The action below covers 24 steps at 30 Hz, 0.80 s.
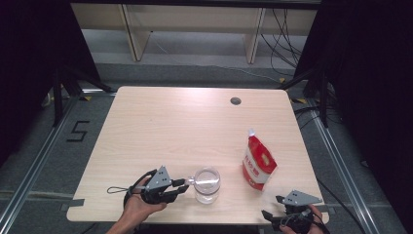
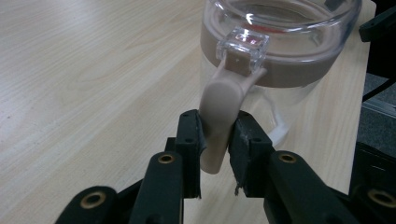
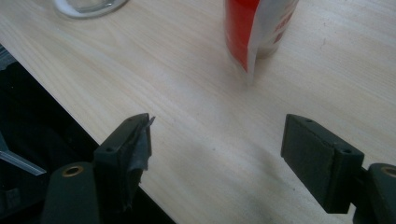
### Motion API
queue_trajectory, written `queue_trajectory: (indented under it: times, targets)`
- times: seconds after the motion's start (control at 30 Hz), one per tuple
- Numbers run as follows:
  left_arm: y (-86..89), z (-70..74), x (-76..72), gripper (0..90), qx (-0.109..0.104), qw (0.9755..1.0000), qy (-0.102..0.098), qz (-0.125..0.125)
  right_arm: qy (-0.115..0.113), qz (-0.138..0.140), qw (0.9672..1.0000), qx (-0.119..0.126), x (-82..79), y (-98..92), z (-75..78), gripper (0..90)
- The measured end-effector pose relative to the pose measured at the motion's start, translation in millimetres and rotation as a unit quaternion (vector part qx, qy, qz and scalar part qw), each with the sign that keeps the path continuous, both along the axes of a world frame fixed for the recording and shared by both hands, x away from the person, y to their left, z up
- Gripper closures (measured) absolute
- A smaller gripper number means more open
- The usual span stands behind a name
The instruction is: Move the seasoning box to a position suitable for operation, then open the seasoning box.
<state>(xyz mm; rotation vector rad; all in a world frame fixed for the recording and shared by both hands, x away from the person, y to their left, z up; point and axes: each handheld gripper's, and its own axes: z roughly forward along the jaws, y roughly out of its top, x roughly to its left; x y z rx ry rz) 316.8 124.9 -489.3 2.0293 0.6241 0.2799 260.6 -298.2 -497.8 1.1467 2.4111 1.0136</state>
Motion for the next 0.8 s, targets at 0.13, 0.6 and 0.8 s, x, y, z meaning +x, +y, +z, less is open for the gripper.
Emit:
queue_trajectory:
  times: [0.13,0.6,0.8]
  targets:
    - [-0.3,0.4,-2.4,73.3,0.001,1.0000,0.001,0.000,0.001,0.002,1.0000,0.004,0.3,0.5,-0.6,25.2]
    - [5.6,-0.5,-2.9,49.1,0.020,0.9997,-0.009,-0.006,0.005,-0.004,1.0000,0.004,-1.7,2.9,0.1,25.0]
    - [11.3,2.9,-5.9,34.9,0.012,0.9998,-0.009,0.013,0.015,0.000,0.9998,0.012,-1.5,4.3,0.6,24.9]
